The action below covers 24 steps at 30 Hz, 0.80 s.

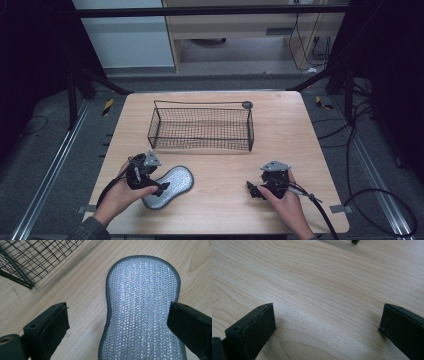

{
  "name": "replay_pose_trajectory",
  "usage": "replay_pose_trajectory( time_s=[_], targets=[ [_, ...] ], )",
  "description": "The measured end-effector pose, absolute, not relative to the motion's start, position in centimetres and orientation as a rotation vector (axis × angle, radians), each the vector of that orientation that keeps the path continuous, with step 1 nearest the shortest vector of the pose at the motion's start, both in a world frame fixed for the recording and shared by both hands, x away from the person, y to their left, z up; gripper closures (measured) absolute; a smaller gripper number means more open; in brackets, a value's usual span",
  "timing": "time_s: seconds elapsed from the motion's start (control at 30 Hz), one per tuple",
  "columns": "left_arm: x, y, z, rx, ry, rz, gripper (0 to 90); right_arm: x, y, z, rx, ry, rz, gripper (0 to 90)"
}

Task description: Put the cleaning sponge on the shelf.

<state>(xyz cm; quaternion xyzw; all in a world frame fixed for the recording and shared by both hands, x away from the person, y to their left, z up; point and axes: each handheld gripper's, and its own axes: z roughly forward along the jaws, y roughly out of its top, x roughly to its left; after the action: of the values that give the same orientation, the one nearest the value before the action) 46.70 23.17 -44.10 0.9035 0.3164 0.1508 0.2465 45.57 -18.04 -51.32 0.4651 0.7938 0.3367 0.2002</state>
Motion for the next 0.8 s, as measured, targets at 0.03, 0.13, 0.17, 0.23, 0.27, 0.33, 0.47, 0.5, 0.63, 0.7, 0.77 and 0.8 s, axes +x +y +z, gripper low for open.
replay_pose_trajectory(
  time_s=[0.03,0.13,0.17,0.23,0.27,0.33,0.47,0.5,0.63,0.7,0.77,0.8],
  targets=[
    [46.6,23.1,-44.2,2.475,0.860,0.399,3.2,45.6,-18.0,-51.3,1.298,2.219,0.941,0.4],
    [46.5,23.0,-44.3,2.493,0.854,0.398,3.3,45.6,-18.0,-51.3,1.300,2.218,0.942,0.4],
    [46.5,23.0,-44.3,2.503,0.849,0.394,3.3,45.6,-18.0,-51.3,1.300,2.218,0.942,0.4],
    [46.5,23.0,-44.3,2.503,0.850,0.394,3.4,45.6,-18.0,-51.3,1.300,2.218,0.942,0.4],
    [46.5,23.0,-44.2,2.498,0.855,0.384,3.5,45.6,-18.0,-51.3,1.300,2.217,0.942,0.4],
    [46.6,22.9,-44.1,2.496,0.852,0.372,3.5,45.6,-18.0,-51.3,1.300,2.218,0.942,0.4],
    [46.8,22.6,-43.9,2.509,0.829,0.387,4.4,45.6,-18.1,-51.3,1.299,2.219,0.942,0.4],
    [46.8,22.6,-43.9,2.509,0.829,0.387,4.4,45.5,-18.1,-51.3,1.299,2.219,0.942,0.4],
    [46.8,22.1,-44.0,2.527,0.813,0.380,4.1,45.5,-18.1,-51.3,1.298,2.220,0.944,0.4],
    [46.7,21.5,-44.0,2.538,0.791,0.364,4.0,45.5,-18.1,-51.3,1.298,2.220,0.944,0.4],
    [46.7,21.4,-44.1,2.546,0.786,0.353,3.7,45.5,-18.0,-51.3,1.300,2.219,0.946,0.4],
    [46.7,21.2,-44.2,2.565,0.777,0.351,3.5,45.5,-18.1,-51.3,1.299,2.219,0.945,0.4]
  ],
)
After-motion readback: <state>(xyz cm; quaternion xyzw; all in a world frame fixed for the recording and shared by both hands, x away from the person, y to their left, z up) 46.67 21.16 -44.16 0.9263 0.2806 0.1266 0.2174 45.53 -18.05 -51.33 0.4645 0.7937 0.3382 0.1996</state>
